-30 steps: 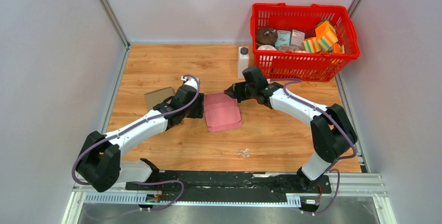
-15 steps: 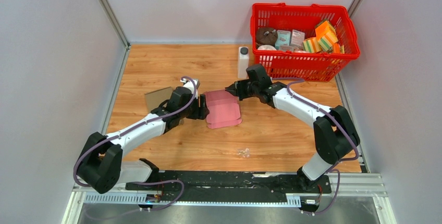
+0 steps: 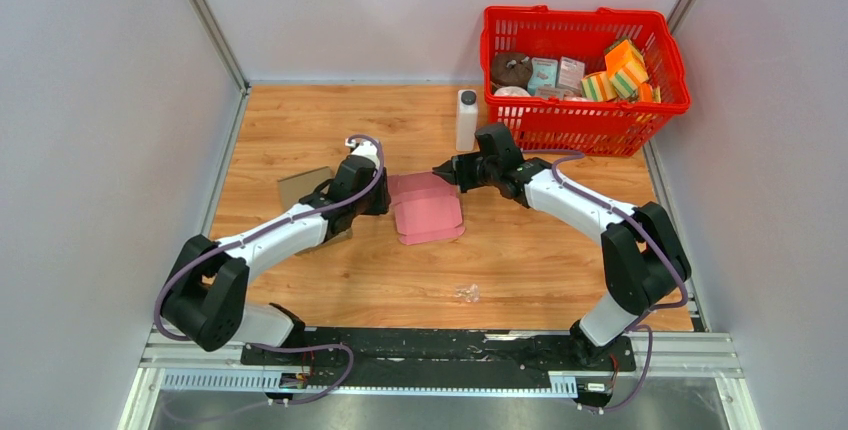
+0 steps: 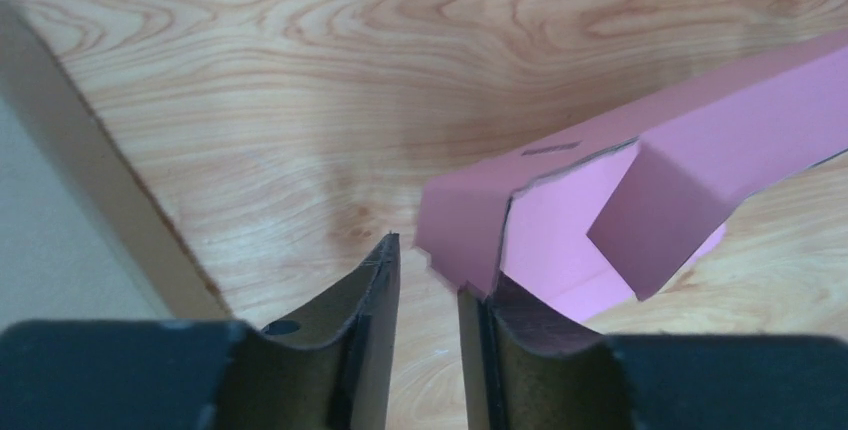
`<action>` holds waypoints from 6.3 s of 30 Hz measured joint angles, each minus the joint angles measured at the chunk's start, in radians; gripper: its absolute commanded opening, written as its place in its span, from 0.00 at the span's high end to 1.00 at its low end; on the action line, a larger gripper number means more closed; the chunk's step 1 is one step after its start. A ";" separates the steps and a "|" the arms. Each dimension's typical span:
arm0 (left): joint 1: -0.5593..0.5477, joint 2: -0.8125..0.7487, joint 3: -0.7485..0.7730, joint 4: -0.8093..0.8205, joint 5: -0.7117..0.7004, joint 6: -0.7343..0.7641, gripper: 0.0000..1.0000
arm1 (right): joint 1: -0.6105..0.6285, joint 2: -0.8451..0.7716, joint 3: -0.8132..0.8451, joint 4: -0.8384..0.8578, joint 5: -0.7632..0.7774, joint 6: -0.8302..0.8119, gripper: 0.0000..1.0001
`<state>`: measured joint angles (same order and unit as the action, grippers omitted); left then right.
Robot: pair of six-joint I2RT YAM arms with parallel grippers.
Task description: Fold the paper box
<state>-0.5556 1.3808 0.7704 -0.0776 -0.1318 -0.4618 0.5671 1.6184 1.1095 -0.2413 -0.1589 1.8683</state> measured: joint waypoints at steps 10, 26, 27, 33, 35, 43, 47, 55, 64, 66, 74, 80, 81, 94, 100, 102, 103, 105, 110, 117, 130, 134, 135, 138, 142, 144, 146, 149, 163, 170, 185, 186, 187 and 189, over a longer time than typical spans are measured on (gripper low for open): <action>0.001 -0.018 -0.048 -0.005 0.017 0.010 0.96 | -0.006 0.002 -0.005 0.033 -0.031 -0.001 1.00; 0.001 -0.093 -0.116 0.035 0.130 -0.027 0.27 | -0.002 0.065 -0.001 0.036 -0.003 -0.007 1.00; 0.001 -0.093 -0.113 0.037 0.124 -0.027 0.27 | 0.000 0.070 0.000 0.035 0.002 -0.009 1.00; 0.001 -0.024 -0.034 0.031 0.064 -0.027 0.48 | 0.009 0.084 0.000 0.030 0.019 -0.019 1.00; 0.001 0.008 -0.004 0.029 0.045 -0.023 0.55 | 0.013 0.092 0.000 0.037 0.023 -0.022 1.00; 0.001 0.054 0.012 0.015 0.013 -0.003 0.71 | 0.015 0.141 0.000 0.091 0.042 -0.037 1.00; 0.001 0.076 0.012 0.012 0.010 0.000 0.73 | 0.021 0.146 -0.031 0.167 0.048 -0.049 1.00; 0.001 0.085 0.008 0.003 0.005 0.008 0.95 | 0.029 0.145 -0.124 0.299 0.064 -0.064 1.00; 0.004 0.085 -0.014 0.034 0.006 0.017 0.99 | 0.037 0.133 -0.205 0.434 0.077 -0.078 1.00; 0.008 0.079 -0.029 0.058 0.023 0.015 1.00 | 0.039 0.127 -0.221 0.453 0.082 -0.083 1.00; 0.023 0.054 -0.090 0.161 0.162 -0.015 1.00 | 0.039 0.124 -0.278 0.553 0.122 -0.093 1.00; 0.018 0.064 -0.099 0.227 0.277 -0.061 1.00 | 0.042 0.113 -0.296 0.584 0.150 -0.095 1.00; 0.015 0.072 -0.099 0.241 0.289 -0.067 1.00 | 0.045 0.113 -0.300 0.593 0.152 -0.094 1.00; -0.025 0.122 -0.072 0.282 0.278 -0.057 0.67 | 0.048 0.098 -0.343 0.636 0.181 -0.086 1.00; -0.040 -0.007 -0.146 0.225 0.241 -0.034 0.67 | 0.070 0.098 -0.344 0.643 0.148 -0.117 1.00; -0.040 -0.093 -0.182 0.211 0.217 -0.023 0.76 | 0.074 0.097 -0.347 0.648 0.139 -0.132 1.00; -0.040 -0.127 -0.193 0.208 0.205 -0.021 0.78 | 0.075 0.095 -0.352 0.654 0.134 -0.138 1.00; -0.040 -0.195 -0.217 0.210 0.174 -0.009 0.79 | 0.076 0.092 -0.366 0.669 0.131 -0.147 1.00; -0.040 -0.281 -0.273 0.212 0.107 0.000 0.73 | 0.076 0.091 -0.393 0.716 0.123 -0.163 1.00; -0.040 -0.198 -0.283 0.221 0.073 0.020 0.62 | 0.076 0.083 -0.439 0.787 0.122 -0.187 1.00; -0.073 -0.086 -0.283 0.333 0.151 0.068 0.52 | 0.076 0.082 -0.474 0.856 0.119 -0.199 1.00; -0.087 -0.061 -0.262 0.332 0.140 0.072 0.55 | 0.076 0.082 -0.476 0.867 0.119 -0.199 1.00; -0.090 -0.050 -0.253 0.329 0.132 0.072 0.57 | 0.076 0.082 -0.476 0.868 0.119 -0.199 1.00; -0.103 -0.016 -0.223 0.319 0.090 0.072 0.58 | 0.076 0.082 -0.476 0.869 0.120 -0.199 1.00; -0.133 0.006 -0.199 0.292 0.011 0.071 0.51 | 0.077 0.082 -0.481 0.878 0.120 -0.199 1.00; -0.148 0.017 -0.189 0.283 -0.034 0.070 0.51 | 0.078 0.082 -0.488 0.888 0.121 -0.199 1.00; -0.166 0.024 -0.187 0.283 -0.074 0.066 0.51 | 0.078 0.082 -0.489 0.892 0.121 -0.199 1.00; -0.189 0.040 -0.187 0.295 -0.132 0.056 0.57 | 0.080 0.082 -0.490 0.896 0.121 -0.198 1.00; -0.285 0.210 -0.040 0.213 -0.486 -0.064 0.96 | 0.087 0.082 -0.496 0.912 0.134 -0.179 1.00; -0.301 0.315 0.115 0.032 -0.609 -0.197 1.00 | 0.100 0.064 -0.507 0.904 0.163 -0.163 1.00; -0.290 0.247 -0.071 0.306 -0.571 -0.116 1.00 | 0.023 -0.266 -0.265 0.284 0.044 -0.983 0.10; -0.289 0.246 -0.070 0.303 -0.569 -0.115 1.00 | 0.016 -0.275 -0.217 0.227 0.027 -1.063 0.10; -0.289 0.246 -0.068 0.298 -0.568 -0.115 1.00 | 0.008 -0.272 -0.160 0.158 0.006 -1.154 0.10; -0.288 0.246 -0.063 0.290 -0.565 -0.114 1.00 | -0.004 -0.239 -0.072 0.057 -0.023 -1.276 0.11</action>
<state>-0.8440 1.6272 0.7078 0.2119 -0.6971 -0.5762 0.5632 1.3792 1.0378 -0.1841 -0.1818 0.5919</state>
